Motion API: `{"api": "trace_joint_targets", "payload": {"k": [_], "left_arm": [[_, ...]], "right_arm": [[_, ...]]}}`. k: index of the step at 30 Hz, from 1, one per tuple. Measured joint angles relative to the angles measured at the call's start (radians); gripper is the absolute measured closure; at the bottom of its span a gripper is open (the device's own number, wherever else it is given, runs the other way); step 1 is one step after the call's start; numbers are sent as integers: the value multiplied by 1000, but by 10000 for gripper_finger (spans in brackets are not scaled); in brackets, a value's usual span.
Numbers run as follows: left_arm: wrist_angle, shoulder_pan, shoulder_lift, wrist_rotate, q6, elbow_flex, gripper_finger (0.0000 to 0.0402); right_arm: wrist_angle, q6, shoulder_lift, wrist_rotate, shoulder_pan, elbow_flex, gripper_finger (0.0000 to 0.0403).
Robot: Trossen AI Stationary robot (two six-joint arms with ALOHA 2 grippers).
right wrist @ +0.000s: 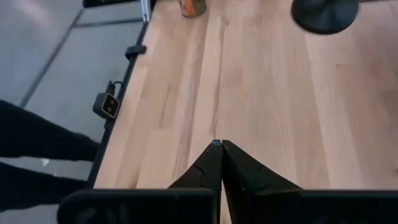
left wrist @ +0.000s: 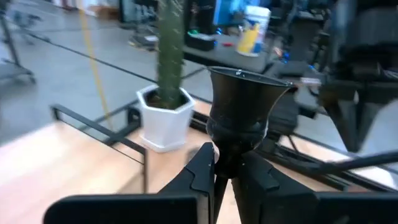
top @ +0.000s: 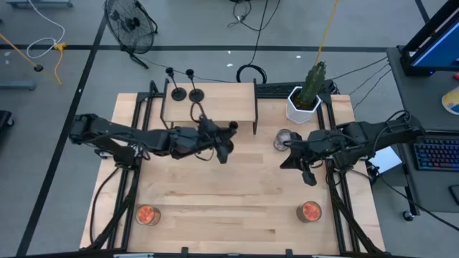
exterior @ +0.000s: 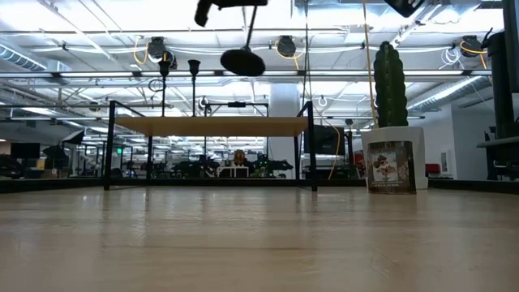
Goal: Pick & Place candle stick holders
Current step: Put the black candle holder on the shelf
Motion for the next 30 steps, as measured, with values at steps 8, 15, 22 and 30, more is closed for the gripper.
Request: {"api": "trace_joint_targets", "payload": {"k": [8,15,22,30], "left_arm": [[-76,-8,-104,-194,69,0,368],[-194,2,-203,-360,99,0,368],[-264,41,-283,-436,104,-22,368],[-164,100,-407,-436,121,-162,368]], "right_arm": [[139,9,-105,-2,0,-139,403],[193,33,-163,23,-1,-199,403],[197,42,-190,74,-11,-204,403],[198,72,-190,81,-26,-204,403]]}}
